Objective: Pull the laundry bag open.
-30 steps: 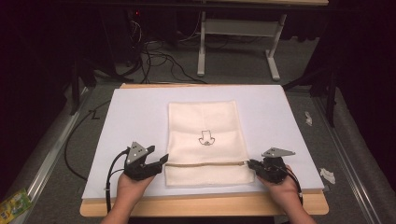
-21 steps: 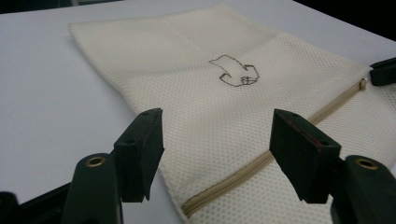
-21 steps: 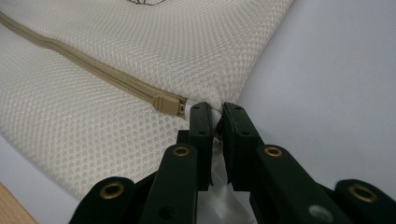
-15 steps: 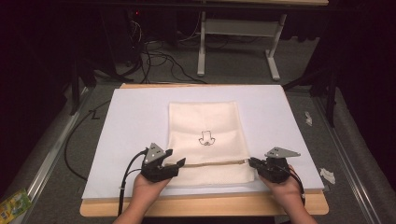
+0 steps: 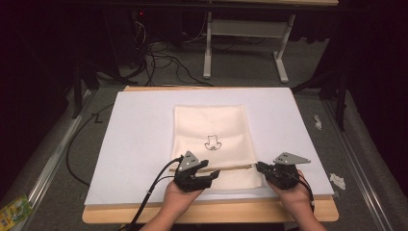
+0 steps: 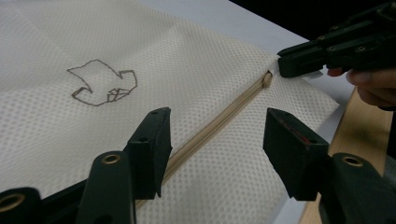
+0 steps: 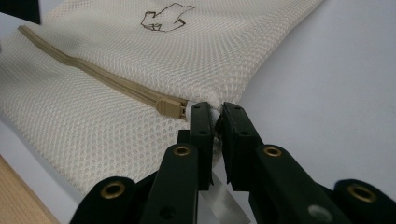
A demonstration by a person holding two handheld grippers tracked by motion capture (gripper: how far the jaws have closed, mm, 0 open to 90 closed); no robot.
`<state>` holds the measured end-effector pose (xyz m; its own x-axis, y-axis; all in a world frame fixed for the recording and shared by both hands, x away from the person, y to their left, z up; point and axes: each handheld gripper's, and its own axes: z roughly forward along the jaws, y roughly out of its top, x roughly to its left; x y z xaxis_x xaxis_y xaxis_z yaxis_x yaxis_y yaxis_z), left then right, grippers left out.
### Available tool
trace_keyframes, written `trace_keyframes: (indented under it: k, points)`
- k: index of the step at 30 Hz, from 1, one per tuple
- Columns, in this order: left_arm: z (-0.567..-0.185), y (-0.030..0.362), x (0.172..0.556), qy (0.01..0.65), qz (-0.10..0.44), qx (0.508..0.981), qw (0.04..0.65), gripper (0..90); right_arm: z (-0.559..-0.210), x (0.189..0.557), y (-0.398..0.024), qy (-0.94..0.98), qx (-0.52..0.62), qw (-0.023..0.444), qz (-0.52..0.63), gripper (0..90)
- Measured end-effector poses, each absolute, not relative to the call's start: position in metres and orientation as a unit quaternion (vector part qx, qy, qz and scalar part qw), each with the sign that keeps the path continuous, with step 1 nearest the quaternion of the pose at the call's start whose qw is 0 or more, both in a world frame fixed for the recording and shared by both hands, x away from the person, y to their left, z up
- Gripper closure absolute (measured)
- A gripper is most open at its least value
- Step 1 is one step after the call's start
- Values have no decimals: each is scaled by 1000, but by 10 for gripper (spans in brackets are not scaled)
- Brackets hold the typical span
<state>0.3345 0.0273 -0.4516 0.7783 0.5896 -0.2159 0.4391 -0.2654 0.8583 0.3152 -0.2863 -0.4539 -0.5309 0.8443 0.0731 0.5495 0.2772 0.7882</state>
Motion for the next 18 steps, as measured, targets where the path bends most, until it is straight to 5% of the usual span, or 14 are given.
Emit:
trace_keyframes:
  k: [3,7,10,18]
  points:
    - [-452,13,337,312,74,800,507,439,-453,315,-287,777,446,185,404,844]
    - [-452,-5,339,296,52,801,518,608,-452,315,-286,777,441,186,409,845]
    - [-454,-23,338,284,37,811,510,653,-450,315,-287,779,434,186,413,847]
    - [-465,-59,345,314,14,818,482,684,-449,315,-288,778,431,174,423,849]
